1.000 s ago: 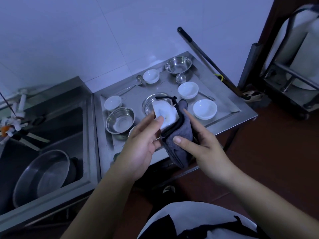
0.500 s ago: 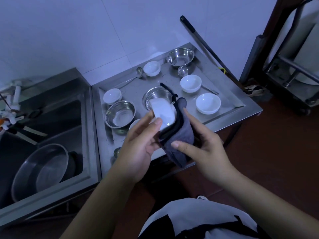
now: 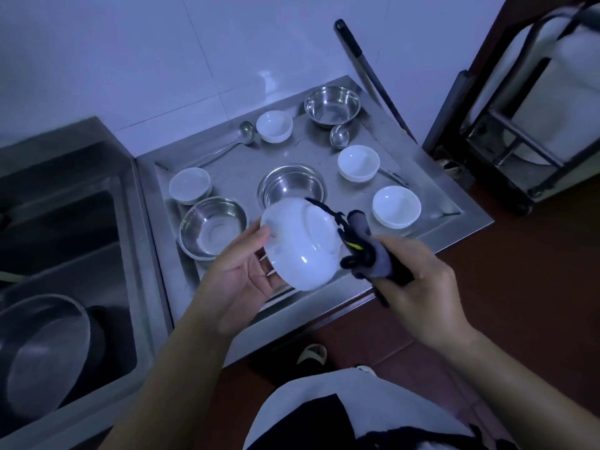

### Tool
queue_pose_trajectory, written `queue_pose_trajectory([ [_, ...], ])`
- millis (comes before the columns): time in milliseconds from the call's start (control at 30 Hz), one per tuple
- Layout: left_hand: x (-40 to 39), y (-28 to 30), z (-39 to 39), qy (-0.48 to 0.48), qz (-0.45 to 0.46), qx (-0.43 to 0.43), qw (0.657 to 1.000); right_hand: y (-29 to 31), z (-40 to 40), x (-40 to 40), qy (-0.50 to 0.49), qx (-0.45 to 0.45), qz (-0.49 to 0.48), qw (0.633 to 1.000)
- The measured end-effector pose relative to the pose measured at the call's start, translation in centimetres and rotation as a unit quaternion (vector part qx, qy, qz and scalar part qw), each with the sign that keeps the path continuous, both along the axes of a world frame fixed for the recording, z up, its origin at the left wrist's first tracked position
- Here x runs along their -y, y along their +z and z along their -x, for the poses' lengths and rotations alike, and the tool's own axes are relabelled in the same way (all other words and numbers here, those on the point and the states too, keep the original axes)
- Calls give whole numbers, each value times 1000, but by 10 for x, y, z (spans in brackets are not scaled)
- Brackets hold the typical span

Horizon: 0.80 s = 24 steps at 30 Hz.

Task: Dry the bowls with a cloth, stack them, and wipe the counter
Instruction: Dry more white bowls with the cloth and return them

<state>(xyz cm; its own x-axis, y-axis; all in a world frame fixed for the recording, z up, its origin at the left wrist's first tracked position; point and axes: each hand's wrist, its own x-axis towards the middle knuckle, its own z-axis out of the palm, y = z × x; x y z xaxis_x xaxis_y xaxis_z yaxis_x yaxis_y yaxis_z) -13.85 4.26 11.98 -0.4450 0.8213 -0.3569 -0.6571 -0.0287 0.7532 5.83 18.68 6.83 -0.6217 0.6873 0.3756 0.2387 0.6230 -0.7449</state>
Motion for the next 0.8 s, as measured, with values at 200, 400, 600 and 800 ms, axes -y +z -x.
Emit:
queue_pose_trajectory([
  [200, -30, -48, 91, -40, 169, -340, 924, -9, 3, 16, -165, 69, 112, 977],
  [400, -92, -106, 192, -154, 291, -605, 726, -16, 14, 39, -232, 5, 265, 936],
  [600, -141, -170, 276, -226, 373, -664, 608, -13, 25, 50, -294, -86, 344, 887],
  [800, -166, -225, 327, -282, 412, -642, 582, -23, 29, 65, -313, -104, 403, 854],
])
